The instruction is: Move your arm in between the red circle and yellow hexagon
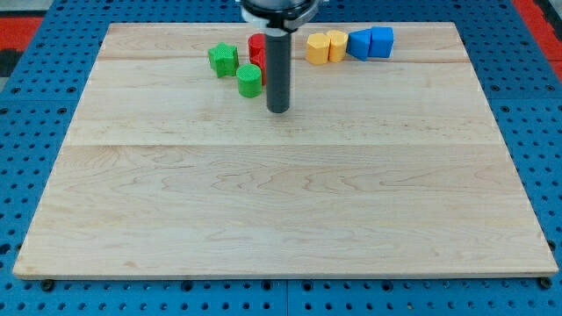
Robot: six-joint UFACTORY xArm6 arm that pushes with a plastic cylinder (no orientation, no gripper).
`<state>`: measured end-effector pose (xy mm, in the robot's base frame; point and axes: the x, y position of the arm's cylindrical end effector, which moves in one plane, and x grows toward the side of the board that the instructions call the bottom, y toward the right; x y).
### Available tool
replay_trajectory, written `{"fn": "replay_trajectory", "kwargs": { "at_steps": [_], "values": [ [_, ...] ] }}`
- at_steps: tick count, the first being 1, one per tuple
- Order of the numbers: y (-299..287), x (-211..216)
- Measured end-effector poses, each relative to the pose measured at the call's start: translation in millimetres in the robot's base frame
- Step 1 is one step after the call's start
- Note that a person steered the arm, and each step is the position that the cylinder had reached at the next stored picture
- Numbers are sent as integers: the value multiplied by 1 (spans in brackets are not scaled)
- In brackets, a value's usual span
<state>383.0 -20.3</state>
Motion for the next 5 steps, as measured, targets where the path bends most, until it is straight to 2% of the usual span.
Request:
{"fn": "replay_trajectory", "kwargs": {
  "at_steps": [2,3,4,5],
  "values": [
    [-27,-32],
    [-54,-34],
    [-43,-40],
    [-37,7]
  ]
}}
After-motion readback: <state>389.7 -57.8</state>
